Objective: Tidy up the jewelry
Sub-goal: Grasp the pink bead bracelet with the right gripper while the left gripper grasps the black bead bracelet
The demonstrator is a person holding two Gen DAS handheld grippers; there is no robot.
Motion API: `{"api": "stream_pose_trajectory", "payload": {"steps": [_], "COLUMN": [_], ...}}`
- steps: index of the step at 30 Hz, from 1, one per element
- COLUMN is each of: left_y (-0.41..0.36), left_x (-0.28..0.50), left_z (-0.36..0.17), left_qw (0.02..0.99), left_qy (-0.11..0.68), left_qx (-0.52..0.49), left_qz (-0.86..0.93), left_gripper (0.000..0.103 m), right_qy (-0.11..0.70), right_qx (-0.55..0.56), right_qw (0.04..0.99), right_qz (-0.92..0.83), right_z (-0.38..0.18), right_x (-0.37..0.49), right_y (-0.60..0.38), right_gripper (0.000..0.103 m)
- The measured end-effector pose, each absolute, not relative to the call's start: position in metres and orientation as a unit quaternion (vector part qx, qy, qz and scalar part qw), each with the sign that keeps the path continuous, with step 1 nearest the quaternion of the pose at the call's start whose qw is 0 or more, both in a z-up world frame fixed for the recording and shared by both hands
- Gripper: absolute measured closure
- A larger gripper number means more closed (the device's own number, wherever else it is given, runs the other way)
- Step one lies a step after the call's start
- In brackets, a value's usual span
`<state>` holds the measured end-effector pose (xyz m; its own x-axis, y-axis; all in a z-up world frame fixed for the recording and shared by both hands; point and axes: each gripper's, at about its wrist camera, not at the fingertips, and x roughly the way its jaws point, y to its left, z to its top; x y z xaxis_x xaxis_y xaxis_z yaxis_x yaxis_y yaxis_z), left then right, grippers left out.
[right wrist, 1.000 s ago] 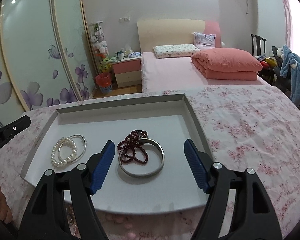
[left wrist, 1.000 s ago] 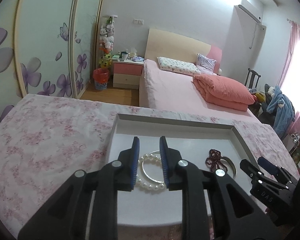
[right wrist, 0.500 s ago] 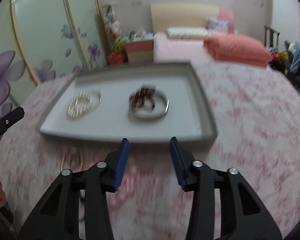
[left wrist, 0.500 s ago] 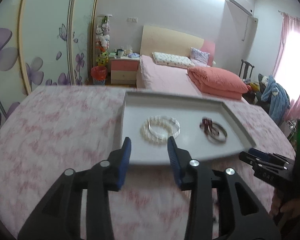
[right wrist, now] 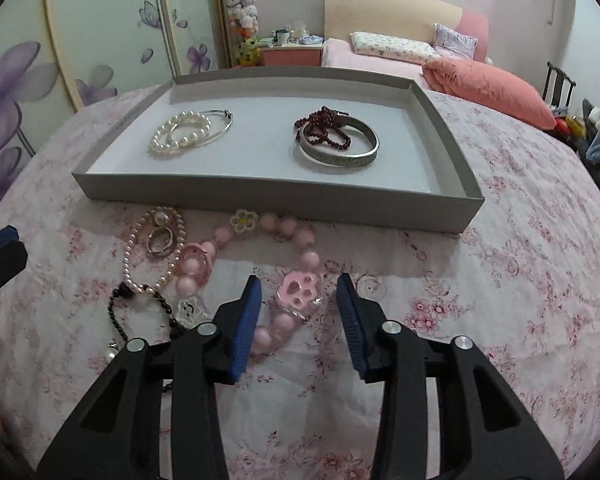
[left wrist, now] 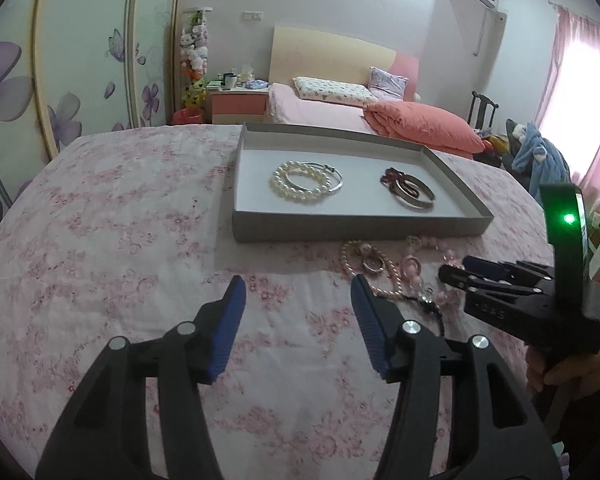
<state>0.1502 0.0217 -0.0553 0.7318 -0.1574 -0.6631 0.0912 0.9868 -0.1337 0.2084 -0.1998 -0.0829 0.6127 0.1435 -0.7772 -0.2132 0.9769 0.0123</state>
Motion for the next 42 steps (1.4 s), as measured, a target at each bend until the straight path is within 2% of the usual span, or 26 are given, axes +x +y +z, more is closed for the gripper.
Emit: {"api": "stream_pose_trajectory", "payload": {"steps": [1,2,11,21,25,31,35,42], "left_y": [0.020,0.017,-0.003,-0.047,-0.054,-0.061,-0.065,-0.047], "left_x": [0.150,0.148,0.146,0.145,0.150,0.155,0.154,0.156], "left_z": [-0.055,-0.056,-0.065,-0.088,-0.096,-0.096,-0.097,-0.097], "left_qw": [0.929,0.929,0.918,0.895,0.887,0.889,0.892,0.893], "left_qy": [0.360,0.361,0.380,0.420,0.436,0.435,0.432,0.435], "left_qx": [-0.044,-0.041,-0.026,0.022,0.027,0.033,0.048,0.044], "left_qz": [-0.069,-0.072,-0.107,-0.151,-0.148,-0.137,-0.126,-0.108], "left_gripper": [0.048,0.048,0.044,0.046,0.058,0.069,0.088,0.088], "right_qy": [0.427,0.427,0.428,0.429,0.429,0.429,0.429,0.429], "right_qx": [-0.042,-0.044,-0.008,0.003,0.005,0.006,0.006,0.006], "right_qw": [0.898,0.898,0.904,0.903,0.903,0.903,0.903,0.903], "right_qz": [0.100,0.101,0.025,0.019,0.020,0.021,0.021,0.021], "right_z": [-0.082,-0.082,-0.081,-0.084,-0.084,-0.084,-0.084,-0.084], "right_x": [0.208,0.206,0.217,0.222,0.222,0.223,0.223,0.223], "right_y": [-0.201,-0.202,-0.254,-0.265,-0.266,-0.266,-0.266,-0.266], "right_gripper": [0.078,0.079,0.079,0.079,0.078,0.078,0.078,0.078]}}
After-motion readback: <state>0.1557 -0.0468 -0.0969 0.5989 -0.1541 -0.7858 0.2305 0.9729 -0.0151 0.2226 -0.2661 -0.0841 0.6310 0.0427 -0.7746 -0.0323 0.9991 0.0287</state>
